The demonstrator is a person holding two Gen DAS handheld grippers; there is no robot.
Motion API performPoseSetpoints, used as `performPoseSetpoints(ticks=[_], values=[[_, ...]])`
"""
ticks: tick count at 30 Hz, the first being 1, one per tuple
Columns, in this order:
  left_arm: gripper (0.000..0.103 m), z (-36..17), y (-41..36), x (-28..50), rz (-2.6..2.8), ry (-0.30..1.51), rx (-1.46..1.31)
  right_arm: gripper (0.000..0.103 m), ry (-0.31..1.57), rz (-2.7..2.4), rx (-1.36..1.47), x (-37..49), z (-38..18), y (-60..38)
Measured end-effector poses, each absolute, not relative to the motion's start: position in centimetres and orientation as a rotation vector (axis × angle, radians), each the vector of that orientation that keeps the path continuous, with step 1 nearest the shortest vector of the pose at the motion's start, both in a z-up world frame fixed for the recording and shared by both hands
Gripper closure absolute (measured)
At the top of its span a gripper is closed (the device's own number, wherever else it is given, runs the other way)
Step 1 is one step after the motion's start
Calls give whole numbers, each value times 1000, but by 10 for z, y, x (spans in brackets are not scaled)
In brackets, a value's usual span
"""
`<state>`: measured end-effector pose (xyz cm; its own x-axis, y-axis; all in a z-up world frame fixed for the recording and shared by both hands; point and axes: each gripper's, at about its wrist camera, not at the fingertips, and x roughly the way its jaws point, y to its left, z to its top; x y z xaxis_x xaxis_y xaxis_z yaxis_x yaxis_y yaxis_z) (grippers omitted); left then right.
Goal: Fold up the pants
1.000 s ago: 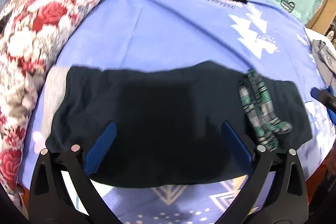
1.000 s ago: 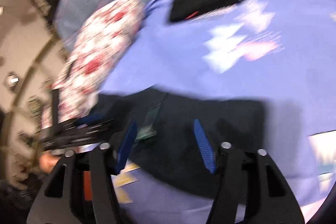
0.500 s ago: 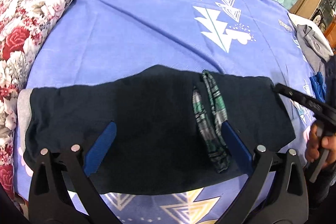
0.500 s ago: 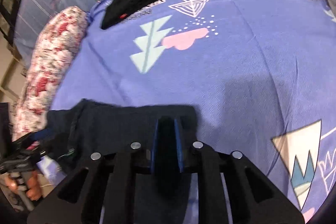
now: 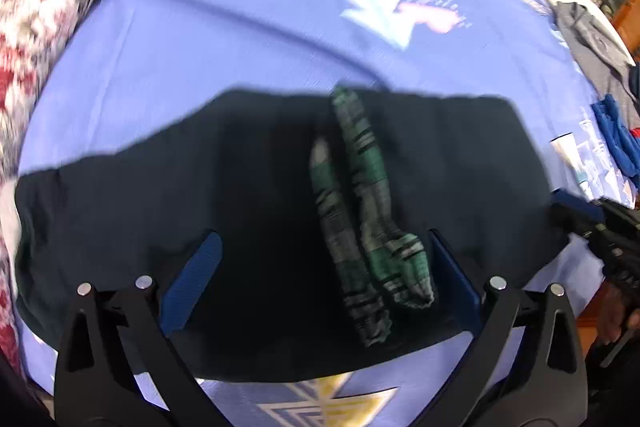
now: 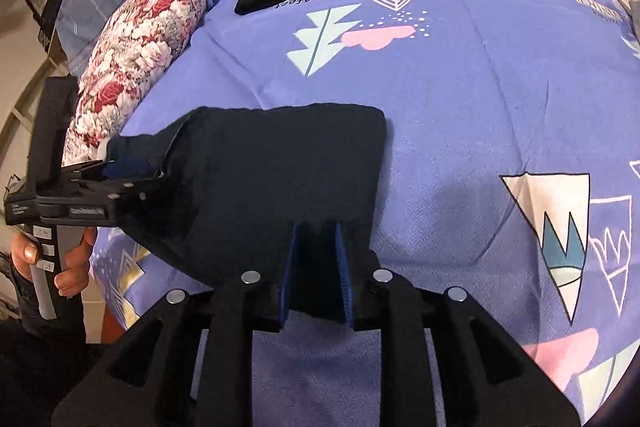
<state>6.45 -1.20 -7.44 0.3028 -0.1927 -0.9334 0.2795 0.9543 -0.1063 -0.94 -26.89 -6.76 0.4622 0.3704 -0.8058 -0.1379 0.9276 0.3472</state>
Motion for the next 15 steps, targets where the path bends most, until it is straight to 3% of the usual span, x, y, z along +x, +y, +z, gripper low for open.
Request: performPoseSetpoints(ticks=[15], values=[[2, -76, 24, 51, -329, 1222, -46, 78, 1058, 328, 194, -22, -73, -267]])
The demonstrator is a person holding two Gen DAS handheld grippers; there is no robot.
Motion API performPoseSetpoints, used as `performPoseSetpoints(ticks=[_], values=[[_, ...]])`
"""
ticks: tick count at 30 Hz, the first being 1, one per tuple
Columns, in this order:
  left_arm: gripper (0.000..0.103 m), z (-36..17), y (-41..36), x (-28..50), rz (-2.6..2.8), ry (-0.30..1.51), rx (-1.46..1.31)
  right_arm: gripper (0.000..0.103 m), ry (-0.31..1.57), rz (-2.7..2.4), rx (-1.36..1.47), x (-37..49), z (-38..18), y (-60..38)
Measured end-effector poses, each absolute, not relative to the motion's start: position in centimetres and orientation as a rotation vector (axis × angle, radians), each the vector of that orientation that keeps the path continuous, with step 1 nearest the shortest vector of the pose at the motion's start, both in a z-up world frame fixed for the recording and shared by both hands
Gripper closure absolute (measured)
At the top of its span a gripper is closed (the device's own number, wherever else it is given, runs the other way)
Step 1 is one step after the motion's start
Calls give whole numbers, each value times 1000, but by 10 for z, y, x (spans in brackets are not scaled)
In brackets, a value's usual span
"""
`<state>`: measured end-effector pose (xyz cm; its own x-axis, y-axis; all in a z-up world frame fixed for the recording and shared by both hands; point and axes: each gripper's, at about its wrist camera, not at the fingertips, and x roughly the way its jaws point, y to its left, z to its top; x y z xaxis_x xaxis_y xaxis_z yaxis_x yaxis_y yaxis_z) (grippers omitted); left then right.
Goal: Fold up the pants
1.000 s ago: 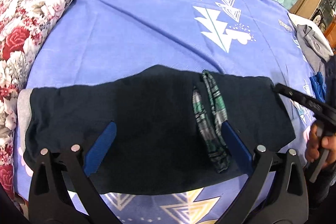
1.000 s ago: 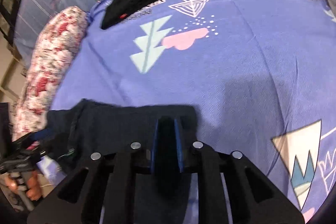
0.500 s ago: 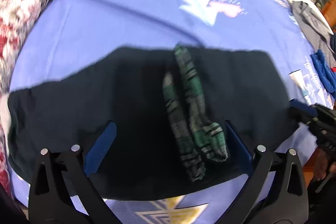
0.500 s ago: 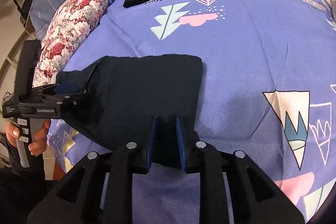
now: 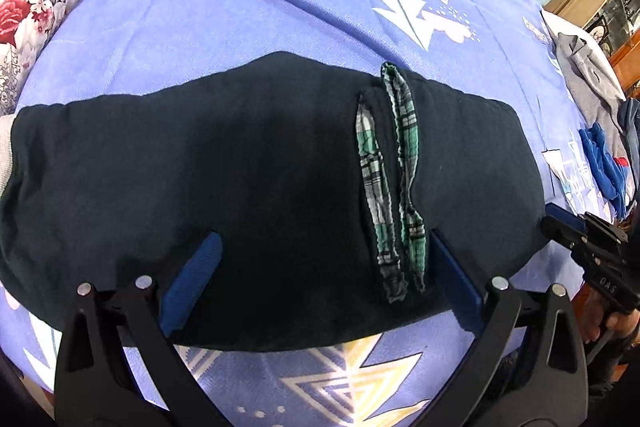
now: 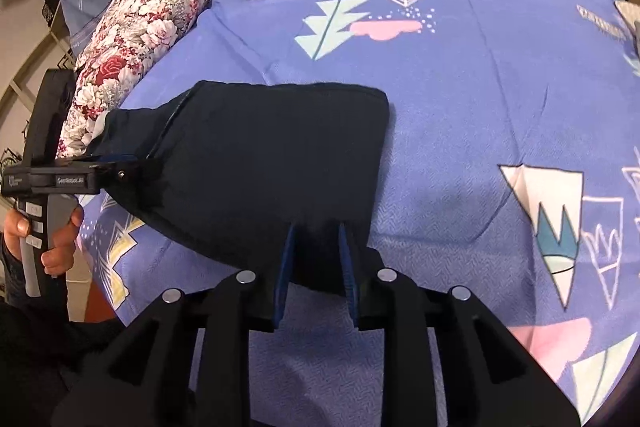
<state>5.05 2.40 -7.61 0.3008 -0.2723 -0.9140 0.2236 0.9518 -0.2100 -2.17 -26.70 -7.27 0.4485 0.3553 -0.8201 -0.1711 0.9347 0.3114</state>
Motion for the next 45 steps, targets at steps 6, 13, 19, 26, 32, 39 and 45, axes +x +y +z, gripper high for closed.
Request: performPoseSetpoints(ticks=[6, 13, 19, 26, 32, 39, 45], values=[[2, -75, 21, 48, -329, 1209, -18, 77, 1041, 337, 170, -12, -55, -267], [2, -65, 24, 69, -296, 1225, -87, 76, 1009, 281, 271, 46, -60, -275], [2, -82, 20, 75, -265, 1243, -44, 70, 1058, 301, 318, 62, -85, -268], [2, -65, 31, 69, -268, 1245, -107, 58, 1021, 337, 343, 41, -60, -275], [2, -30, 81, 46, -233, 1156, -188, 52, 974, 337, 362, 18, -47, -280], [2, -14, 167, 20, -64, 1114, -331, 50, 1001, 369, 301, 5, -47, -258], [2, -36, 211, 22, 9, 1150, -475, 48, 1061, 383, 194, -9, -57, -241]])
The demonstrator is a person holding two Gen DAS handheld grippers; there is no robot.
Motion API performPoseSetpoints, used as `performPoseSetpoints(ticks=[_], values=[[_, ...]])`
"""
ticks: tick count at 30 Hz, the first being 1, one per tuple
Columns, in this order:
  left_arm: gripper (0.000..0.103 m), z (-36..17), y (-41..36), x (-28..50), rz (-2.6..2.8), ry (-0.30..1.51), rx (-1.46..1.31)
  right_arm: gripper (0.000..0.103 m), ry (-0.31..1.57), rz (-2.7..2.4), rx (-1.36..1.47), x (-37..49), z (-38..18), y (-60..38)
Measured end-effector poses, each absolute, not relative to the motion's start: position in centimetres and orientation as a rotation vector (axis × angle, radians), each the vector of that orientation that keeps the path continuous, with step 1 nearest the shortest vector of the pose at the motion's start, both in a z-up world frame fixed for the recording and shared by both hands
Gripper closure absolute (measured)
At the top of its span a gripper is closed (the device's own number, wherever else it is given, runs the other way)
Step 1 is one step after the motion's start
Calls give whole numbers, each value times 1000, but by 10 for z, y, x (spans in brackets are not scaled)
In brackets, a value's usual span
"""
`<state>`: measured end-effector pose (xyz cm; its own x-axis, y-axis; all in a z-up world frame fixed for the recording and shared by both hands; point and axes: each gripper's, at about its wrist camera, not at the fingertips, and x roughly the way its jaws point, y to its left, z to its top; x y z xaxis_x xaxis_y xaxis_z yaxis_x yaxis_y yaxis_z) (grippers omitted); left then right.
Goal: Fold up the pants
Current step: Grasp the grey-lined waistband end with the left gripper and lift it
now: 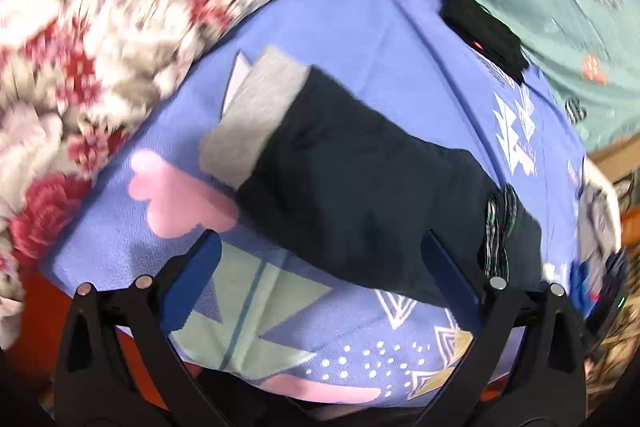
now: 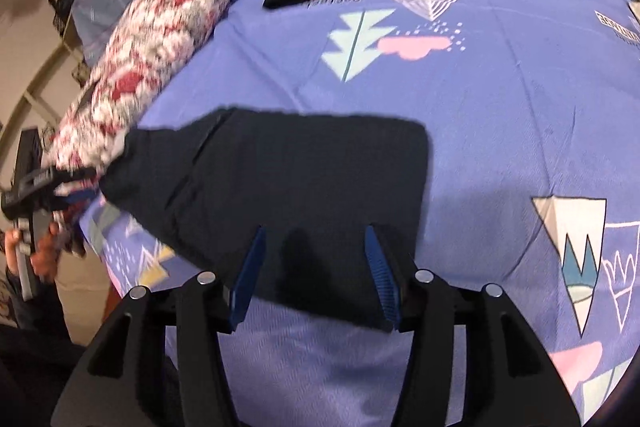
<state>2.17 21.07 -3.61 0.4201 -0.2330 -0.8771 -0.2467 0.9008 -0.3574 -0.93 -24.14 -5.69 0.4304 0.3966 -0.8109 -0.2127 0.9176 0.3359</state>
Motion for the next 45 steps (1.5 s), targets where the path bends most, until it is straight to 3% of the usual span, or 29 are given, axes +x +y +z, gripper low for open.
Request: performPoseSetpoints(ticks=[9, 21, 24, 26, 27, 30, 38, 45], values=[[2, -72, 235, 44, 13, 1205, -721, 41, 1060, 382, 192, -16, -62, -242], [4, -75, 229, 68, -6, 1170, -610, 40, 1045, 396, 225, -16, -64, -246], [14, -75, 227, 71, 24, 1160, -566, 39, 1045, 394, 223, -16, -64, -245], [31, -73, 226, 72, 52, 1160, -534, 39, 1045, 392, 227, -16, -64, -245], [51, -72, 225, 71, 78, 1164, -493, 39, 1044, 392, 226, -16, -64, -245], [76, -62, 222, 69, 66, 1138, -443, 39, 1040, 390, 231, -15, -64, -245], [80, -3, 182, 56, -2, 1003, -299, 39, 1019, 401, 255, -17, -61, -249], [80, 60, 99, 47, -209, 892, -150, 39, 994, 406, 303, -20, -62, -259]])
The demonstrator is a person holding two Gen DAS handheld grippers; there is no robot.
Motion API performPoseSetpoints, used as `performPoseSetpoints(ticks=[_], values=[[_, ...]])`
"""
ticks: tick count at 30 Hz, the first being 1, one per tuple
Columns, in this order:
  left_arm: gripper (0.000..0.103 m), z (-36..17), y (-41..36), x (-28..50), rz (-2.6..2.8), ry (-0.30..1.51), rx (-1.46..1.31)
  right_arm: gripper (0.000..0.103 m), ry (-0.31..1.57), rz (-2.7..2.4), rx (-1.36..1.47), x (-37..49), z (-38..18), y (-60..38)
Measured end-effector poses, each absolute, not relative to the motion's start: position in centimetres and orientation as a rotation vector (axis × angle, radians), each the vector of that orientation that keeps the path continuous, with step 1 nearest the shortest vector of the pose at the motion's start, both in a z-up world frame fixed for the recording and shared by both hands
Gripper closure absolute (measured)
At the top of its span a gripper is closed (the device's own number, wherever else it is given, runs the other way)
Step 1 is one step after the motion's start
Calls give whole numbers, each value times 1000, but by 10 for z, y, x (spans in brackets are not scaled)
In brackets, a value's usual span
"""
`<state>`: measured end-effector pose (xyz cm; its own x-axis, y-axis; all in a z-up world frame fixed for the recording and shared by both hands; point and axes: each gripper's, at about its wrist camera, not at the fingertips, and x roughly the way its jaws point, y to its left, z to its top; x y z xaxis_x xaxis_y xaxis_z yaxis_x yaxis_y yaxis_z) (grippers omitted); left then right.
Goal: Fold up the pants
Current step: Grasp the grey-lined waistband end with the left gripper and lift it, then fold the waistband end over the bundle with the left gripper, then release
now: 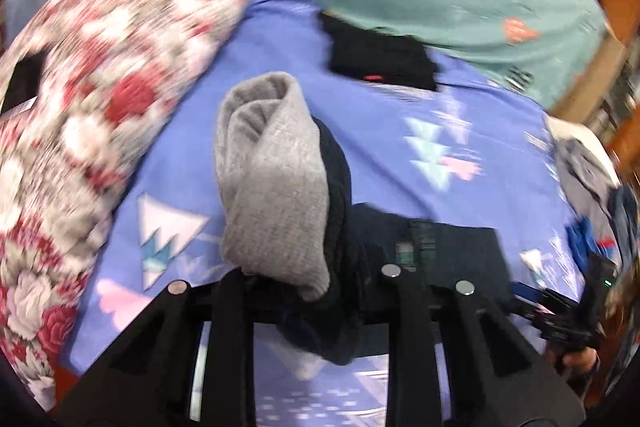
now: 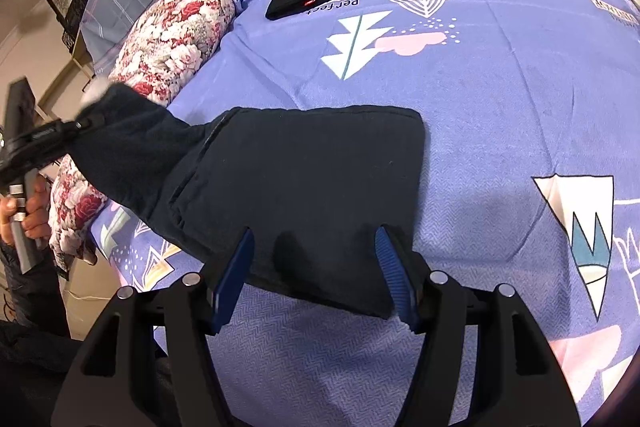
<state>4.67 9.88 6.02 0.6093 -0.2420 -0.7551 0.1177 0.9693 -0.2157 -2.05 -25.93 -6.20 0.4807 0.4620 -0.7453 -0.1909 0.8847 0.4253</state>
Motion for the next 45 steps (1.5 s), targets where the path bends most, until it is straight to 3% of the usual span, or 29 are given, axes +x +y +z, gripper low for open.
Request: performPoseSetpoints(ticks=[7, 15, 17, 18, 19, 22, 25, 28, 33, 43, 45], values=[[80, 70, -12, 45, -395, 889, 35, 39, 956, 414, 297, -28, -56, -266], [77, 8, -106, 43, -499, 998, 172, 39, 945, 413, 321, -34, -57, -283], [62, -14, -113, 50, -519, 1073, 160, 39, 950, 405, 328, -34, -59, -286], [35, -27, -116, 53, -554, 1133, 123, 39, 952, 401, 331, -33, -59, -287], [19, -34, -117, 53, -594, 1182, 77, 39, 955, 397, 335, -33, -60, -289], [12, -32, -123, 48, -638, 1173, 86, 39, 955, 378, 339, -32, -59, -293], [12, -14, -109, 49, -660, 1168, 58, 39, 945, 360, 357, -30, -57, -300], [3, 8, -74, 54, -644, 1103, -47, 37, 925, 355, 423, -24, -52, -306], [2, 14, -1, 74, -392, 1040, -146, 24, 933, 373, 553, -6, -52, -307], [2, -54, 64, 80, -154, 1153, -207, 24, 886, 490, 425, 7, -20, -249], [2, -57, 65, 78, -169, 1149, -208, 36, 917, 482, 354, 10, -20, -235]])
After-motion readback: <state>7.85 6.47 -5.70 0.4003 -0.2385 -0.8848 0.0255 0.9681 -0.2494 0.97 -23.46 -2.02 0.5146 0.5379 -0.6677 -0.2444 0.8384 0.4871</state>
